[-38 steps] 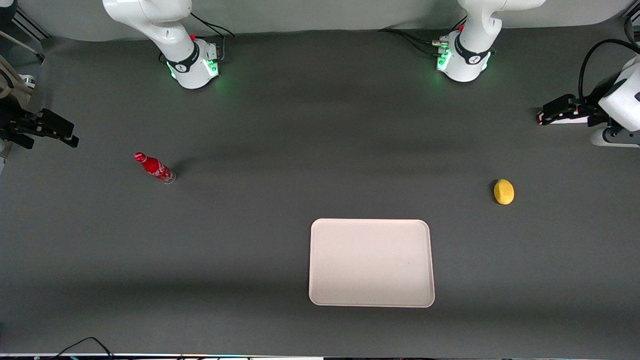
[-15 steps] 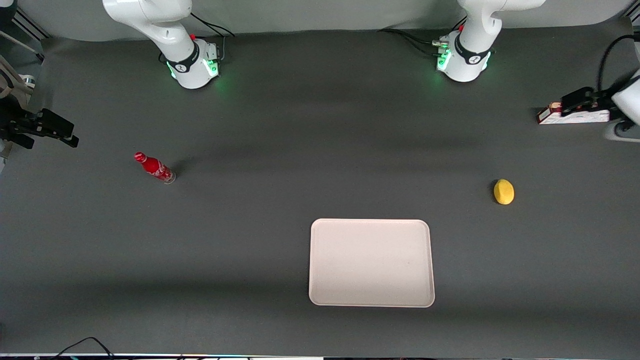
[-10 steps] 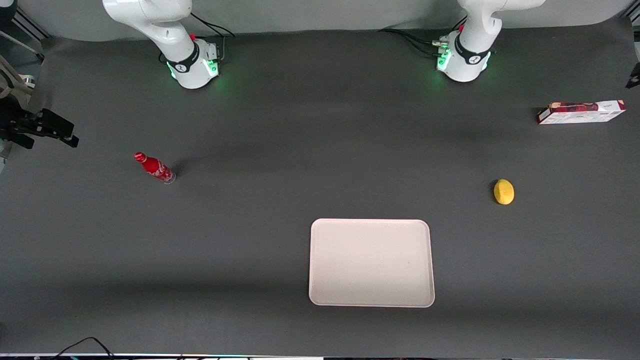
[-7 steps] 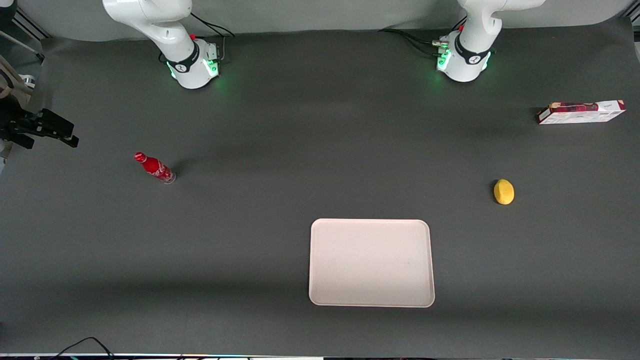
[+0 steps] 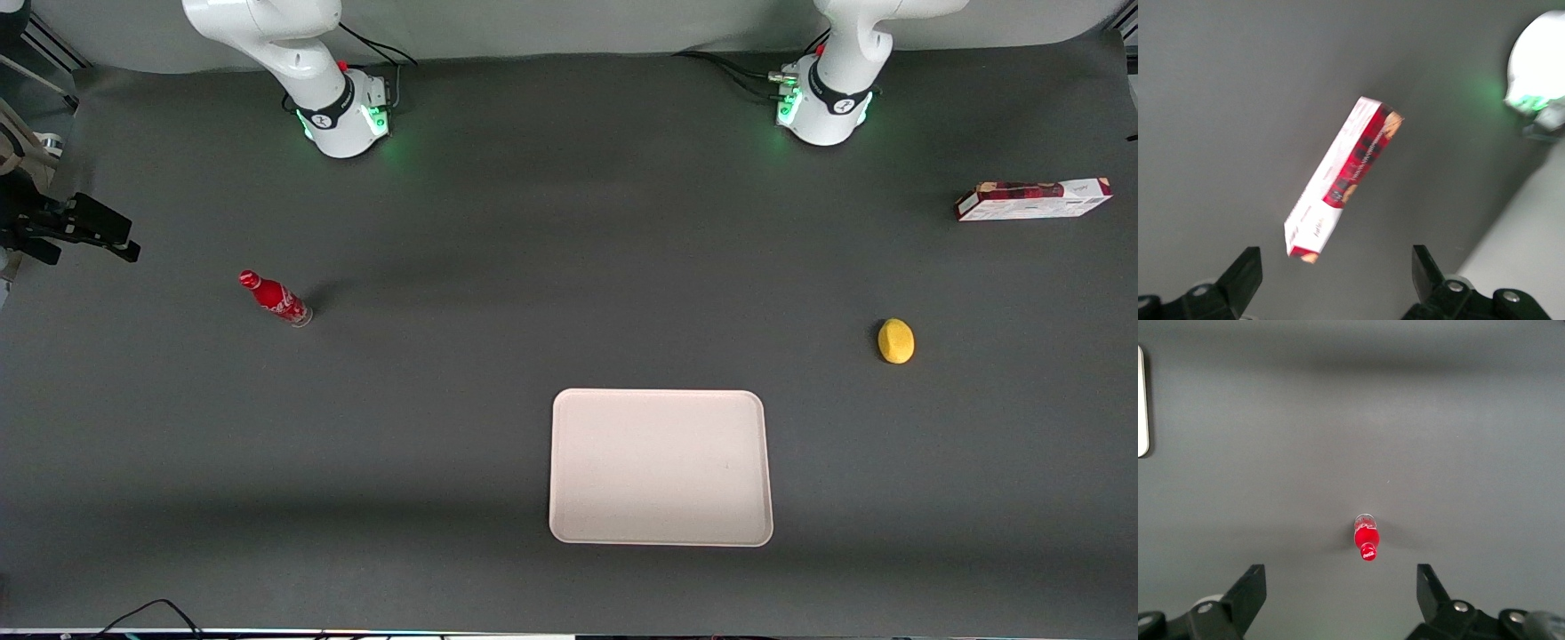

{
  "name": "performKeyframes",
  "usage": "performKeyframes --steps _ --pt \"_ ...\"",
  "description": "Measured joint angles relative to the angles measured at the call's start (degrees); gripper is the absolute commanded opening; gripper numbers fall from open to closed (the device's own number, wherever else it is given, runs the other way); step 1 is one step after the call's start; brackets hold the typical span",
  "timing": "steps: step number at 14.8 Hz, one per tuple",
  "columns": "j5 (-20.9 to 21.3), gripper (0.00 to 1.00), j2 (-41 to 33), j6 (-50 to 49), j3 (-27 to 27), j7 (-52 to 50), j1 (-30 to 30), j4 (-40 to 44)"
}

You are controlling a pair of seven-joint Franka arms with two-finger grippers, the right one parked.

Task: Place red cookie box on tray
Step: 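Lower the left gripper onto the red plaid shortbread box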

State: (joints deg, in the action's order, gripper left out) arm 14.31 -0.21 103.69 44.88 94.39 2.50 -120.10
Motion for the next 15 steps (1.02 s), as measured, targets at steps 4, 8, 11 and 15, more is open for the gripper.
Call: performKeyframes --steps 4,8,11,15 --pt "-0.1 1.0 0.2 18.7 5.3 5.4 0.0 -13.9" --pt "-0.1 1.0 0.3 28.9 5.2 5.4 0.3 -20.3" --pt "-0.1 1.0 1.5 34.8 5.2 6.3 0.3 -23.1" --pt "-0.1 1.0 5.0 37.9 5.4 8.5 0.0 -24.1"
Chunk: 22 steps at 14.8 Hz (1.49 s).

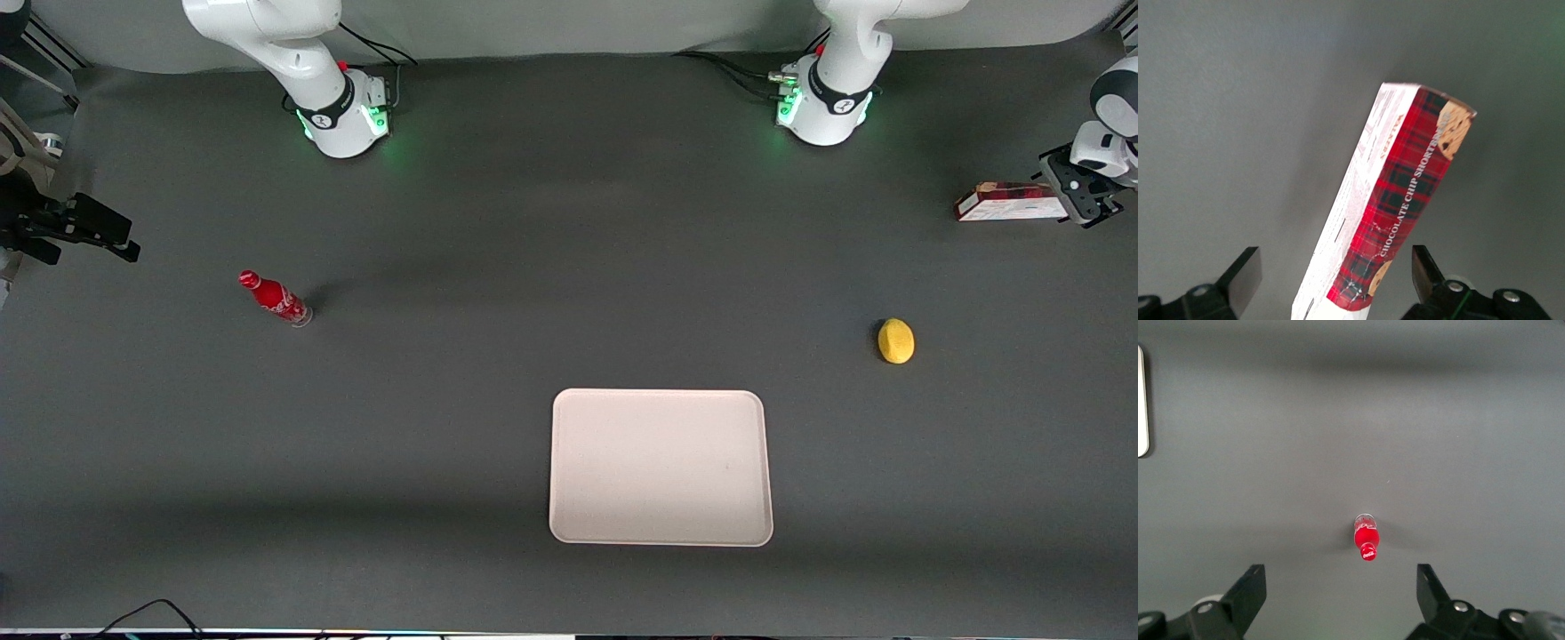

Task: Place red cookie box on tray
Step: 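Lower the left gripper onto the red plaid shortbread box, then close the left gripper on the box end and lift it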

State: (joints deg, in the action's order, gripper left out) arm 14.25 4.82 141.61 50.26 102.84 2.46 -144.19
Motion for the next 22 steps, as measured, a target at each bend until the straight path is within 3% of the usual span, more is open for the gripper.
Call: performKeyframes --steps 3,4,5,6,11,15,17,22 --pt "0.0 1.0 2.9 3.7 0.3 0.9 -0.6 -1.1" --pt "0.0 0.67 3.8 4.1 0.3 1.1 -0.7 -1.2" --pt "0.0 0.11 4.4 4.3 0.3 1.4 -0.8 -1.2" --pt "-0.3 0.0 4.9 4.4 0.3 1.5 -1.0 -1.2" --pt "-9.5 0.0 8.7 5.1 0.1 2.4 -1.2 -1.2" --pt "-10.9 0.0 10.2 2.1 -0.2 2.4 -1.0 1.5" --pt "-11.4 0.0 10.2 -6.4 -0.4 2.4 -0.5 6.9" --pt "-12.6 0.0 9.9 -34.0 -3.7 -3.0 0.4 29.5"
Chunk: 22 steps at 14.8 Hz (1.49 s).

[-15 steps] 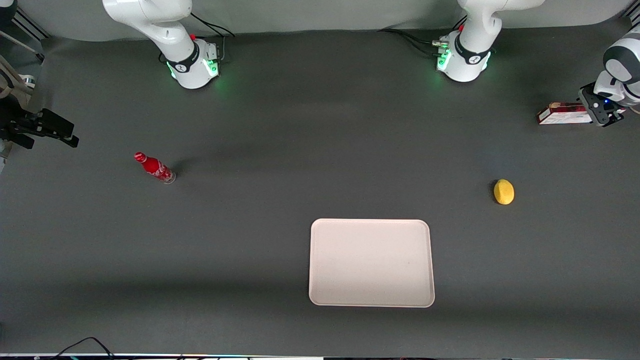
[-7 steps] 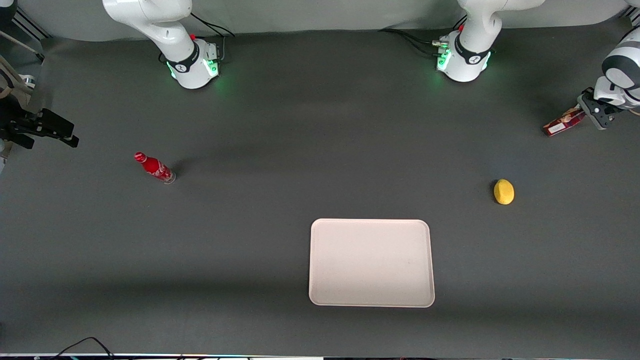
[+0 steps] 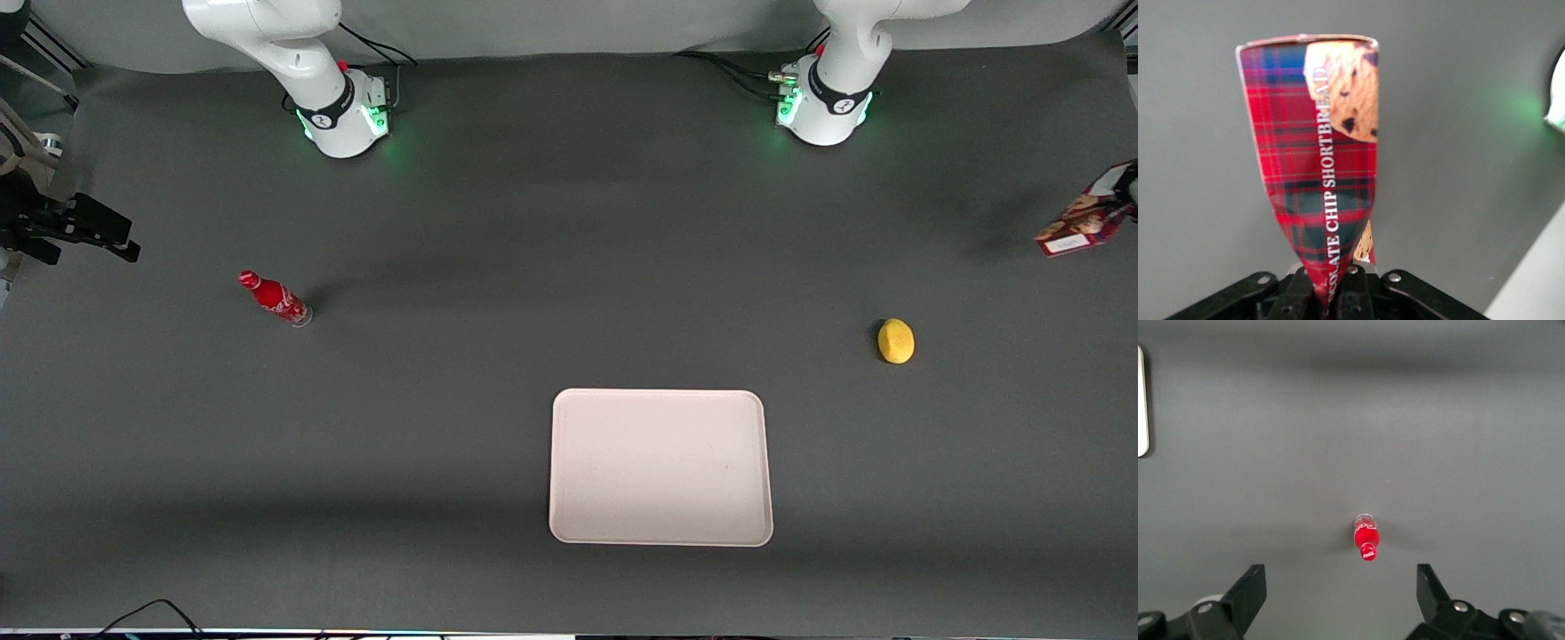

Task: Place red cookie box on tray
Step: 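Close the left gripper on the box end and lift it, then carry the box with the left gripper over the white tray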

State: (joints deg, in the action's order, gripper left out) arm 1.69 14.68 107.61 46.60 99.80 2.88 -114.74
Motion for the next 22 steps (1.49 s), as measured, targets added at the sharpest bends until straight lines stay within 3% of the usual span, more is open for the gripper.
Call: performKeyframes --steps 6,10,15,22 --pt "-0.5 0.0 -0.4 -24.6 -12.1 -27.8 0.6 24.2" --pt "-0.7 0.0 -0.5 -33.3 -26.9 -55.5 1.0 34.6" --pt "-1.8 0.0 1.4 -33.4 -46.1 -86.0 1.3 36.6" --pt "-4.1 0.0 14.5 -12.6 -59.9 -112.5 1.4 39.0"
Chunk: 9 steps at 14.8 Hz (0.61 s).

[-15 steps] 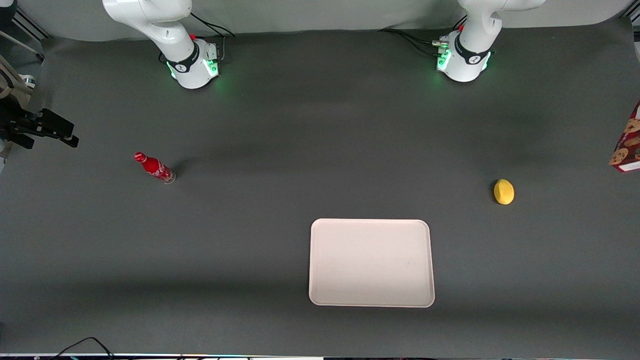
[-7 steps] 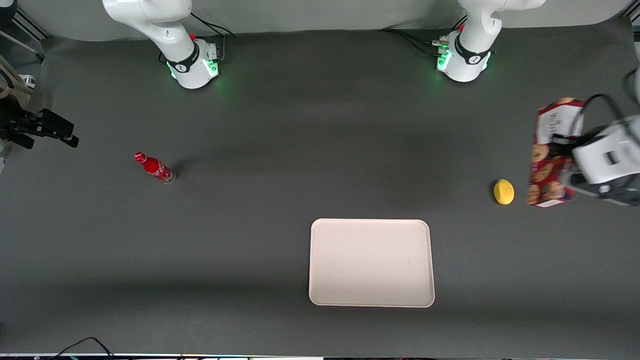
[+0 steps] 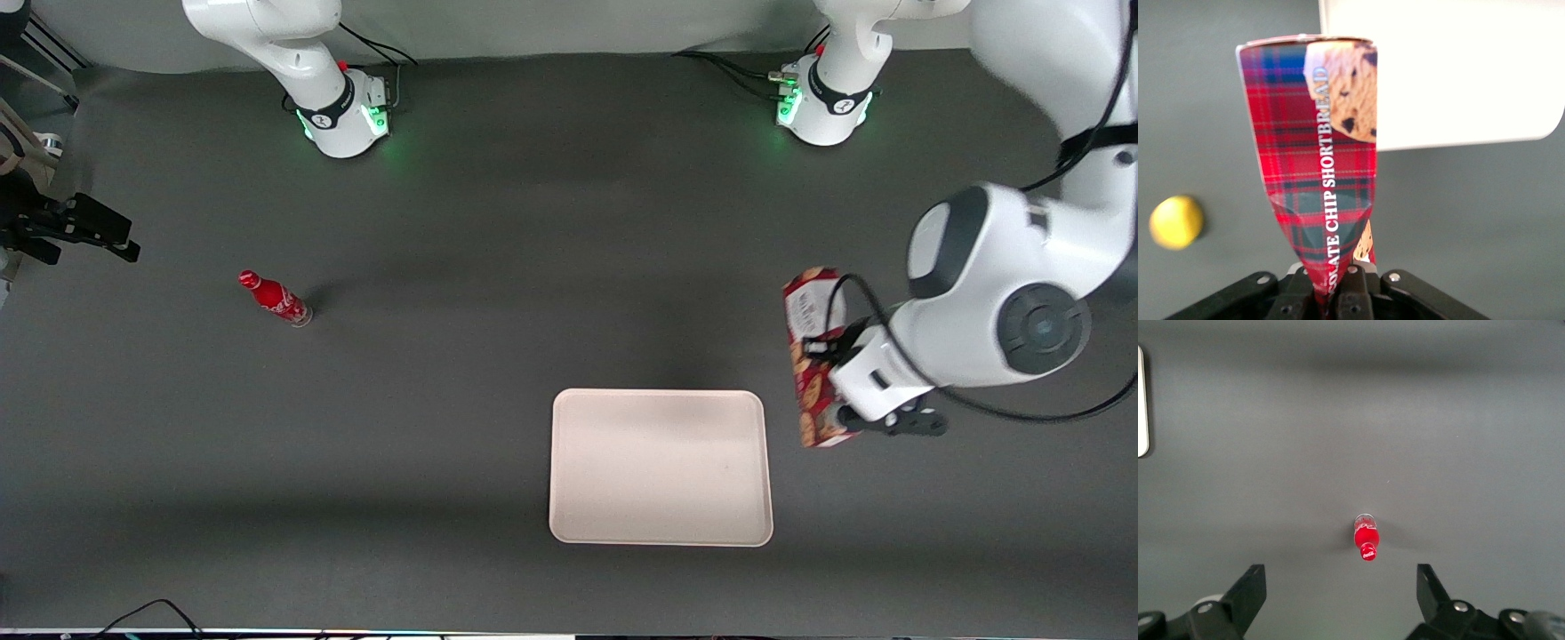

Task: Place red cookie box on tray
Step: 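Carry the box with the left gripper over the white tray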

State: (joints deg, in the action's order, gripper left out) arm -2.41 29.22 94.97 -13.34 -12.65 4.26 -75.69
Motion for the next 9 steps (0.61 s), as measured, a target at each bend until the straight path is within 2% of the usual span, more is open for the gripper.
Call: performKeyframes --steps 5,9 --pt "2.3 0.0 11.1 8.8 -1.8 -5.7 1.3 7.4" --pt "6.0 0.0 15.9 13.7 -2.1 -7.2 2.8 8.3"
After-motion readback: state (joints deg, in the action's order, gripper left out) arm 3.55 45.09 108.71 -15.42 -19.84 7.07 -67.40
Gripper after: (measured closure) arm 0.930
